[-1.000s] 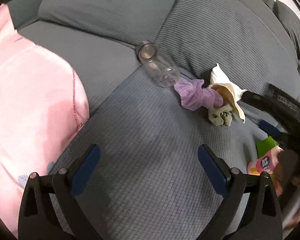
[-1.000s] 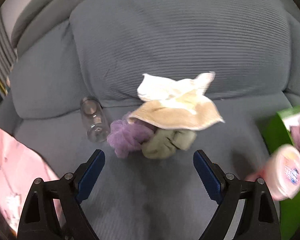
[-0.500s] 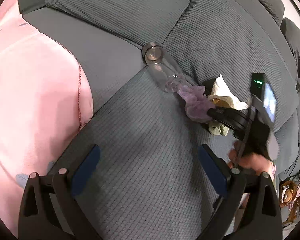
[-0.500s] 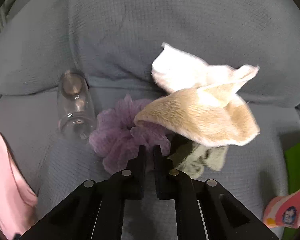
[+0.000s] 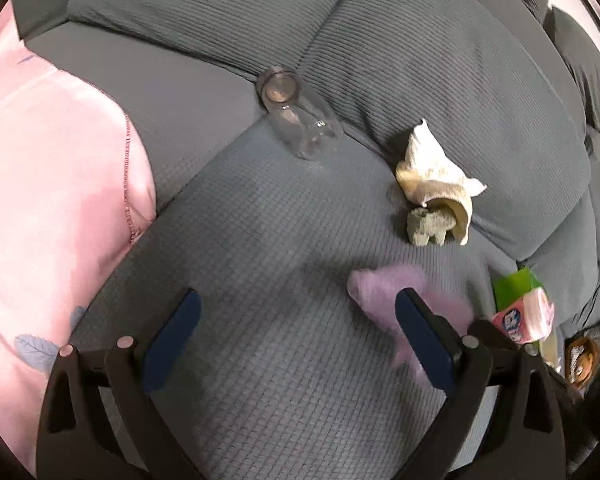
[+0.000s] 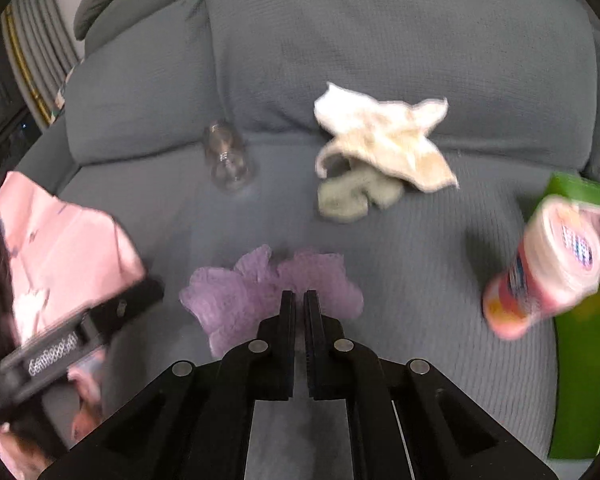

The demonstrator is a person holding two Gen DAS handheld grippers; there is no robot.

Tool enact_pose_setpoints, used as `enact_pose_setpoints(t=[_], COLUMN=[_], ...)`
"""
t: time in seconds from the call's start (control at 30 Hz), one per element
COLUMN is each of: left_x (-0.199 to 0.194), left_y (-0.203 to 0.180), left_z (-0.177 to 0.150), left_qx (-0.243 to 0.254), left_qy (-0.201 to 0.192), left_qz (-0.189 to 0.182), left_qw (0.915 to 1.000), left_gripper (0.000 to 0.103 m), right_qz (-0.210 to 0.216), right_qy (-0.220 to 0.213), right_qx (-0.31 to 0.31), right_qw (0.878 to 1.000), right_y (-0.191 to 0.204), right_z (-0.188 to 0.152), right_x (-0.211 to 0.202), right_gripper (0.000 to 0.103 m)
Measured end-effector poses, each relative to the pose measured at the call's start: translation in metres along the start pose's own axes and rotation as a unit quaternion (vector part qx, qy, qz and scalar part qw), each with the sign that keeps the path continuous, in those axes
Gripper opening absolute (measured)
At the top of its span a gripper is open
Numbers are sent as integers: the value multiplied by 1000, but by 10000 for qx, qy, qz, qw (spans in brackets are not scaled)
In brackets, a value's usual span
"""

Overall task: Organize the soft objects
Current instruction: 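Pull the purple mesh scrunchie free and close the right gripper on it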

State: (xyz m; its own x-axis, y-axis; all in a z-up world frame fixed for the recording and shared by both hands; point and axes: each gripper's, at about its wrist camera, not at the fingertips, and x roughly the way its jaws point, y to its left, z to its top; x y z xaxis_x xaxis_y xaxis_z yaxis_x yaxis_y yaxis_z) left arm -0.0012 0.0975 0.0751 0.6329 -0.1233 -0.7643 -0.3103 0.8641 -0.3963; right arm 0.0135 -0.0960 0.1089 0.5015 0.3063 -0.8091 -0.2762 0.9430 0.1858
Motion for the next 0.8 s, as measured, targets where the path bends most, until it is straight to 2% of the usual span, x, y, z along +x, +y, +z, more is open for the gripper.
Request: enact_pose_setpoints(t=[0.1, 0.17, 0.3, 0.4, 0.5, 0.57, 0.6, 0.63, 0.7, 0.8], left_x=[2, 3, 7, 13, 15, 15, 15, 16, 19, 24], left_y=[-10, -15, -25, -34, -38, -40, -43, -45, -50, -56], left_z=[-4, -7, -13, -19, -23, -26, -28, -30, -33, -39], left_qx=[287, 409, 580, 766, 803, 823, 864, 921, 1000, 1109], left_qy=[7, 7, 243, 387, 586, 656, 682, 716, 828, 1003], left_qz=[69, 14, -412, -417, -676, -817, -842, -857, -902, -946], left_qw=[9996, 9992, 9972, 9954, 9928, 9911, 9903, 9895, 9874, 9842], left_gripper=[97, 93, 84, 74, 67, 66, 66, 64, 60, 48], right_qz=[140, 74, -39, 7, 40, 126, 182, 285, 489, 740], right_qy=[56, 31, 183, 193, 118, 3, -30, -64, -73, -30], right_qx=[75, 88, 154, 416, 576, 694, 758, 841, 899, 975], right_qw=[9999, 9999, 9997, 9989, 9983, 9975, 9969, 9960, 9947, 9925], right_y=[-9, -14, -27, -40, -51, -56, -58, -60, -61, -60], right_z=[-14, -18, -24, -23, -22, -23, -23, -23, -21, -21], right_x=[-5, -10, -12, -16, -22, -28, -30, -32, -32, -28], right_gripper=[5, 5, 5, 5, 20, 50, 56, 59, 59, 59])
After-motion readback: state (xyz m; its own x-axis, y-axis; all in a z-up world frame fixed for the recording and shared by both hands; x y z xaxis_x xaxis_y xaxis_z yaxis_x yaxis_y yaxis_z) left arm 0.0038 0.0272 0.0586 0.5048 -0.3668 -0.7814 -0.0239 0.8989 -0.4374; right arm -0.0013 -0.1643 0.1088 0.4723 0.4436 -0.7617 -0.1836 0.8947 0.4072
